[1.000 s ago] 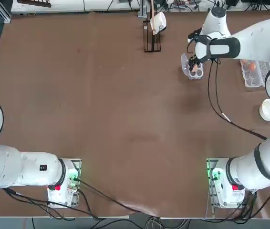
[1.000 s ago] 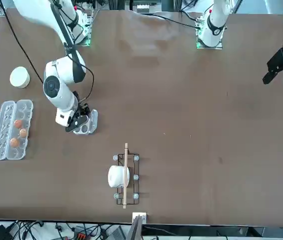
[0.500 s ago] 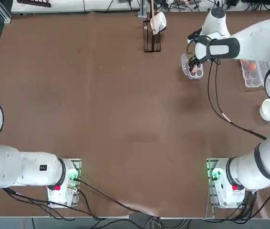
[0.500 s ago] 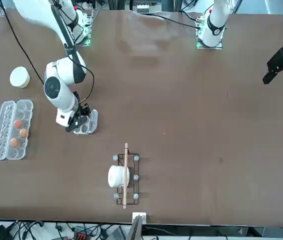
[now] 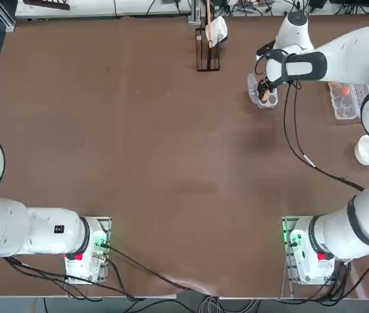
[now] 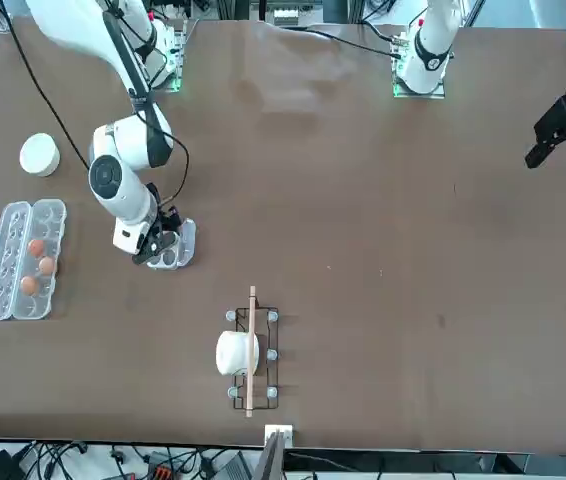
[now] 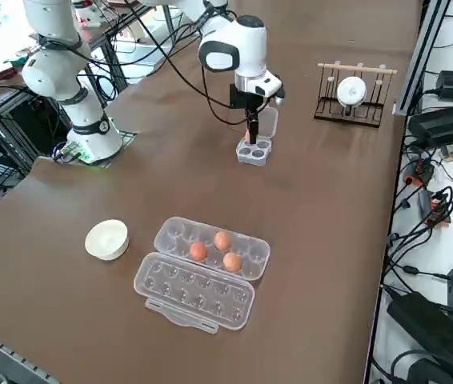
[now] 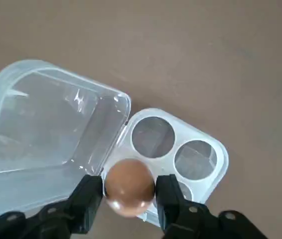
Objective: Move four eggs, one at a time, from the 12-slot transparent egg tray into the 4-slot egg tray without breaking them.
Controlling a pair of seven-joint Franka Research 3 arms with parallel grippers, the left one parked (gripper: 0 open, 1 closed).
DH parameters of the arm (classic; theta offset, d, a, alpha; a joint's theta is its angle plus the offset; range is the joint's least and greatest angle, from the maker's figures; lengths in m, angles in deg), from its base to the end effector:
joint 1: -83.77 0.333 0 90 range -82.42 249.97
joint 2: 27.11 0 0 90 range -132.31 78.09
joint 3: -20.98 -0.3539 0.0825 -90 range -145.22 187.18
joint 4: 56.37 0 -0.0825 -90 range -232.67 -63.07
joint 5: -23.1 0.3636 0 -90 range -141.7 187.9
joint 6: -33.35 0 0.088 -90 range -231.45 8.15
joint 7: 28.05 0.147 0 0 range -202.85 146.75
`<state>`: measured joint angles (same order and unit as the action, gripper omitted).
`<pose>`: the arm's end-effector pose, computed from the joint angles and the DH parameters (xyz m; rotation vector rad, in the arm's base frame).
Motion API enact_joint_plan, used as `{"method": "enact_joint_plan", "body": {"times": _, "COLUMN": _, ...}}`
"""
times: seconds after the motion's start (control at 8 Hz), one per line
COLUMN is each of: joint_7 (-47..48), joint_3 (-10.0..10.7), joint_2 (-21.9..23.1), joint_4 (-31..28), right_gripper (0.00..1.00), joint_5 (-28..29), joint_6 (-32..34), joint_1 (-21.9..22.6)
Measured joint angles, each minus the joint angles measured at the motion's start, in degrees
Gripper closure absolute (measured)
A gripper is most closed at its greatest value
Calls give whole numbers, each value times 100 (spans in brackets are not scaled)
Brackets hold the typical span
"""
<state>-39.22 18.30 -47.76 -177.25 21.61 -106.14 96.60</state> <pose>0.5549 0.1528 0.2519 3.0487 0.7509 -0.0550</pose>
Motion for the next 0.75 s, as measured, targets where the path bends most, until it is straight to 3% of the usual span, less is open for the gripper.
{"method": "enact_joint_plan", "body": {"times": 0.12, "joint_7": 0, "joint_3": 0, "joint_2": 0, "joint_4": 1, "right_gripper": 26, "joint_5": 0, "joint_6": 3, "joint_1": 0}}
{"method": "enact_joint_plan", "body": {"times": 0.25, "joint_7": 0, "joint_3": 0, "joint_2": 0, "joint_4": 12, "right_gripper": 10, "joint_5": 0, "joint_6": 3, "joint_1": 0}}
{"method": "enact_joint_plan", "body": {"times": 0.38, "joint_7": -1, "joint_3": 6, "joint_2": 5, "joint_4": 56, "right_gripper": 0, "joint_5": 0, "joint_6": 2, "joint_1": -1}}
{"method": "enact_joint_plan", "body": {"times": 0.75, "joint_7": -194, "joint_3": 133, "joint_2": 139, "joint_4": 437, "right_gripper": 0, "joint_5": -2, "joint_6": 114, "joint_1": -217}}
